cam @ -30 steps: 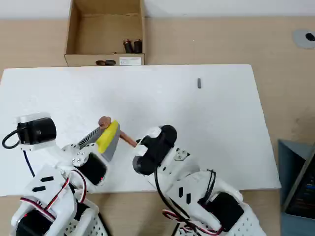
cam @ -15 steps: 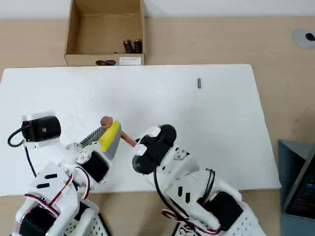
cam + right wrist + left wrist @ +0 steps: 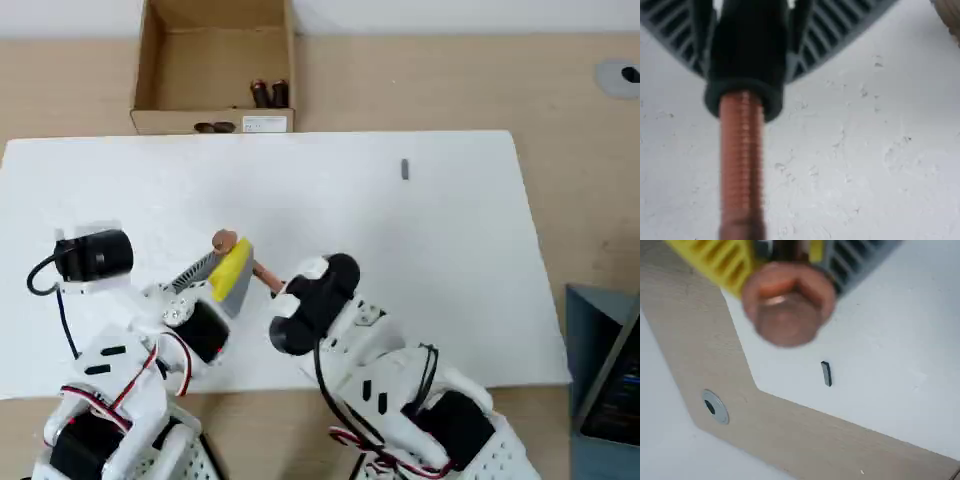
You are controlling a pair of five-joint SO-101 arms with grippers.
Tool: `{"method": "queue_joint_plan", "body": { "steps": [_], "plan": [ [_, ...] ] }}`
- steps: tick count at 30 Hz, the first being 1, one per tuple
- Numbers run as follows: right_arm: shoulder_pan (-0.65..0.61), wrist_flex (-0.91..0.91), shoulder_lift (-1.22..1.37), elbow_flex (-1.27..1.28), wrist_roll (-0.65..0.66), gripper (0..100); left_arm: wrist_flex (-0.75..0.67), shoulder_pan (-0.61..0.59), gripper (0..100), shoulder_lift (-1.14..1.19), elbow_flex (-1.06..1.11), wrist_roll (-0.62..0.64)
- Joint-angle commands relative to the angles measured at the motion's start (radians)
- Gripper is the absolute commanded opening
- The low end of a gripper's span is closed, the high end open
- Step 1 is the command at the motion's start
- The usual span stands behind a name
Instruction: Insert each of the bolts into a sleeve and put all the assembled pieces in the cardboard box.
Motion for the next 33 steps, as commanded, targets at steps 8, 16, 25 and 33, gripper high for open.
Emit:
{"method": "queue_joint_plan", "body": {
  "steps": [8,16,25,33],
  "plan": [
    [-0.015,-0.032,-0.016,-0.007,-0.003,0.9,0.129,0.150,0,-0.005,-0.005,-0.092],
    [-0.015,-0.034,-0.016,-0.008,-0.003,0.9,0.216,0.270,0,-0.004,0.000,-0.152],
    [-0.087,-0.035,-0.016,-0.047,0.048,0.9,0.213,0.259,1,-0.004,0.026,-0.190],
    [-0.088,-0.089,-0.016,-0.041,0.123,0.9,0.213,0.169,1,-0.005,0.025,-0.215]
  ]
}}
